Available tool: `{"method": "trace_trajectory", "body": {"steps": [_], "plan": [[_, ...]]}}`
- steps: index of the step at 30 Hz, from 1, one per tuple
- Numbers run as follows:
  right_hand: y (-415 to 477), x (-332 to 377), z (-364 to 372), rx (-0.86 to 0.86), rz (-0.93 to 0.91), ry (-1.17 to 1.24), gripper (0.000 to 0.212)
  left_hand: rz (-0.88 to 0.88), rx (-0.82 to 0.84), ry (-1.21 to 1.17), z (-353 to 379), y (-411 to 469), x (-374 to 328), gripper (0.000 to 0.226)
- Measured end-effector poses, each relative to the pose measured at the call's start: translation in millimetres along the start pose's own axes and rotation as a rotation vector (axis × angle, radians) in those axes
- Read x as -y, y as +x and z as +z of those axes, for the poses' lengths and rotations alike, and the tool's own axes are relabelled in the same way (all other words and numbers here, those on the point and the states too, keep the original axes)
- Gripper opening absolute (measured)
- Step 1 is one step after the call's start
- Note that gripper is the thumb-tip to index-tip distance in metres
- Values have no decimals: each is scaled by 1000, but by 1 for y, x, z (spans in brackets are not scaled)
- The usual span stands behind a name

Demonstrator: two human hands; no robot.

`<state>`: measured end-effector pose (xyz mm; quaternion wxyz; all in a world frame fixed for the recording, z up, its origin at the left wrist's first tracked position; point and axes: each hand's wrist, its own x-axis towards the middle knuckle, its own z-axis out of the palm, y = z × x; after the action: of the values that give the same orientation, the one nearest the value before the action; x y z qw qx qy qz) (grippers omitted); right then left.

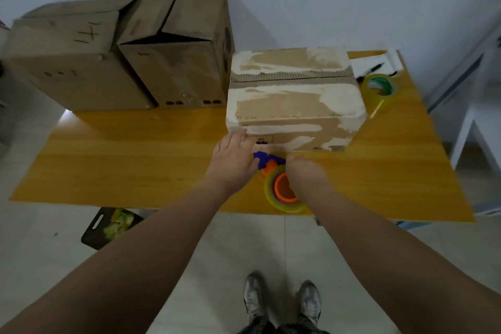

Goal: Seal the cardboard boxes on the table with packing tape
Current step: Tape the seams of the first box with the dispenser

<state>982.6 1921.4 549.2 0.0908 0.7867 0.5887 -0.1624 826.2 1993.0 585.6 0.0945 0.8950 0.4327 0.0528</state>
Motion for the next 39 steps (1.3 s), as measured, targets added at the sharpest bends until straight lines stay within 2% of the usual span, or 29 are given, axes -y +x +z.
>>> {"method": "trace_trajectory", "body": {"steps": [5, 11, 15, 19, 23, 25, 28, 30, 33, 36, 38, 39], "plan": [[-14, -14, -20, -80, -100, -7, 33, -85, 30, -187, -10, -7, -5, 55], [-51, -32, -85, -308, -166, 103, 40, -104, 31, -694, -76, -6, -29, 95], [-72, -47, -158, -545, -132, 141, 35, 23, -130, -703, -142, 20, -57, 89], [-92, -55, -240, -867, -49, 226, 35, 111, -196, -907, -219, 42, -88, 96], [-98, -62, -319, -1119, -25, 364, 42, 286, -444, -869, -290, 58, -117, 63], [-97, -65, -357, -1103, -125, 455, 54, 399, -509, -826, -319, 62, -124, 61], [-94, -63, -400, -905, -290, 559, 70, 524, -507, -789, -353, 69, -123, 65], [-85, -56, -409, -939, -369, 596, 63, 575, -482, -825, -367, 76, -117, 70], [-63, -34, -404, -981, -424, 830, 49, 619, -446, -951, -375, 87, -103, 79], [-35, -20, -392, -999, -389, 990, 50, 544, -486, -1069, -376, 94, -89, 75], [-23, -19, -388, -1005, -357, 999, 52, 396, -510, -1109, -378, 99, -78, 58], [-18, -20, -388, -998, -346, 972, 54, 317, -452, -1136, -378, 102, -73, 49]]}}
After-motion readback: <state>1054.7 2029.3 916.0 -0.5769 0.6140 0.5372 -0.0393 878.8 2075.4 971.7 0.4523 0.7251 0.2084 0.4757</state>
